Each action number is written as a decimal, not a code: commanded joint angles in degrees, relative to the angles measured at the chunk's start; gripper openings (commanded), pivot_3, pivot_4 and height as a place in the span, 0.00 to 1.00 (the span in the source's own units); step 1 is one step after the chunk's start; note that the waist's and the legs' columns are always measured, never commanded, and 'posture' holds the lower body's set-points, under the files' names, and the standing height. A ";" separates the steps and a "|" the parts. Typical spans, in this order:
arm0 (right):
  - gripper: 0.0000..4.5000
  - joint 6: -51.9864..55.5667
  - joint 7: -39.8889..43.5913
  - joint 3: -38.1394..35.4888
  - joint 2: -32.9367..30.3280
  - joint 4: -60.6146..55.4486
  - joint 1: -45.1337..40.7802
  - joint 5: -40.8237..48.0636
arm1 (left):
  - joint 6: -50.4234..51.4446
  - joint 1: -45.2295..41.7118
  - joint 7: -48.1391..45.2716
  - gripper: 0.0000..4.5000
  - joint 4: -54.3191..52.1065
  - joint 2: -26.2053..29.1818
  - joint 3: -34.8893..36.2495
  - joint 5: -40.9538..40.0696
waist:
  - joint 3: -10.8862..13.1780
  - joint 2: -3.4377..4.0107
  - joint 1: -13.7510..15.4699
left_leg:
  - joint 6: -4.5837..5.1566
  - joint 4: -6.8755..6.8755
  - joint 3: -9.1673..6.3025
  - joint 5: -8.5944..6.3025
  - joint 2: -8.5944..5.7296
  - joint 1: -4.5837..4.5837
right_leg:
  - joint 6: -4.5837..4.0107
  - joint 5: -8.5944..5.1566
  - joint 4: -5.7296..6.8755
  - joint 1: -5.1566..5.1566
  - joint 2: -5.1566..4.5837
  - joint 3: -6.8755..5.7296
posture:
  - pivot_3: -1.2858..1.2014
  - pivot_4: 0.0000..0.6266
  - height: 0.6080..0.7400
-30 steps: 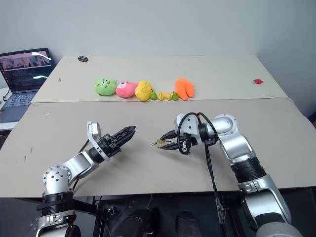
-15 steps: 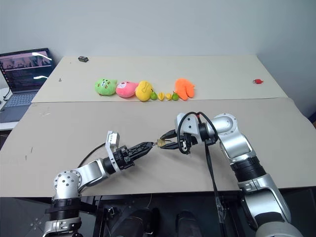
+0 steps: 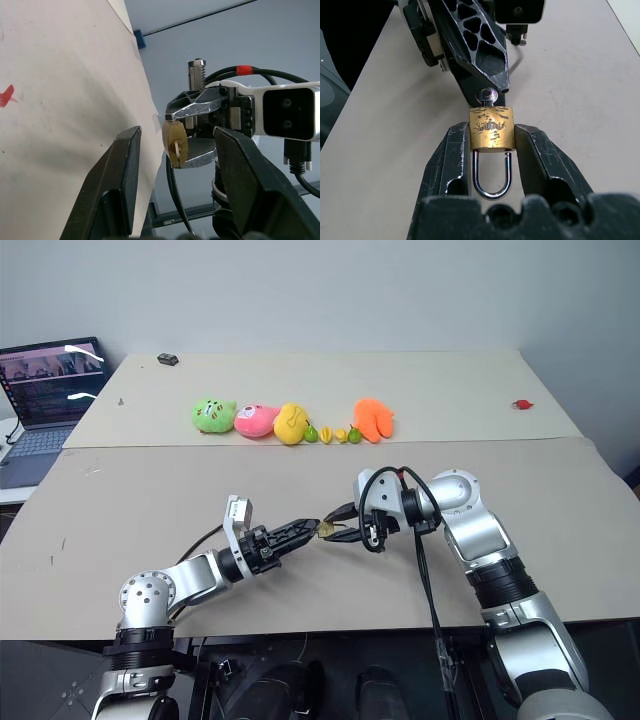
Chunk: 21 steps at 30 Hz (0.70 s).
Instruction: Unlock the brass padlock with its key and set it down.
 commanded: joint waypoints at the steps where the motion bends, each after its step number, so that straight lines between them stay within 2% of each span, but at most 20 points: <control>1: 0.20 -1.03 -0.30 -0.92 -0.04 -1.57 -0.51 0.67 | -0.04 -1.22 -0.75 0.54 -0.33 -0.55 -0.65 -0.14 | 0.00 0.00 -0.01 | 0.00 0.01 0.00 0.00 0.00 0.00 | 0.00 0.00 0.00 0.00 0.00 0.00 | 0.52 0.24 0.99; 12: 0.20 -1.02 -0.41 -0.91 0.31 -1.58 -0.57 0.81 | -0.70 -2.07 -1.14 0.54 0.77 -1.46 -1.69 1.89 | 0.00 0.00 0.02 | 0.00 0.00 0.00 0.00 -0.01 0.00 | 0.00 0.00 0.00 0.00 0.00 0.00 | 0.52 0.24 0.99; 15: 0.20 -1.04 -0.41 -0.94 0.30 -1.54 -0.56 0.75 | -0.81 -1.74 -1.29 0.36 0.28 -1.38 -2.11 2.95 | 0.00 0.00 0.00 | 0.00 0.02 0.00 0.00 -0.01 0.00 | 0.00 0.00 0.00 0.01 0.00 0.00 | 0.52 0.24 0.99; 19: 0.20 -1.16 -0.47 -0.93 0.26 -1.51 -0.44 0.63 | -0.82 -1.50 -1.48 0.02 0.16 -1.30 -2.14 3.29 | 0.00 0.00 0.02 | 0.00 0.01 0.00 0.00 -0.01 0.00 | 0.00 0.00 0.00 0.00 0.00 0.00 | 0.52 0.24 0.99; 21: 0.20 -1.25 -0.48 -0.93 0.26 -1.40 -0.42 0.58 | -0.94 -1.54 -2.02 0.01 -0.13 -1.07 -2.26 3.54 | 0.00 0.00 0.00 | 0.00 0.01 0.00 0.00 -0.01 0.00 | 0.00 0.00 -0.01 0.00 0.00 0.00 | 0.52 0.24 0.99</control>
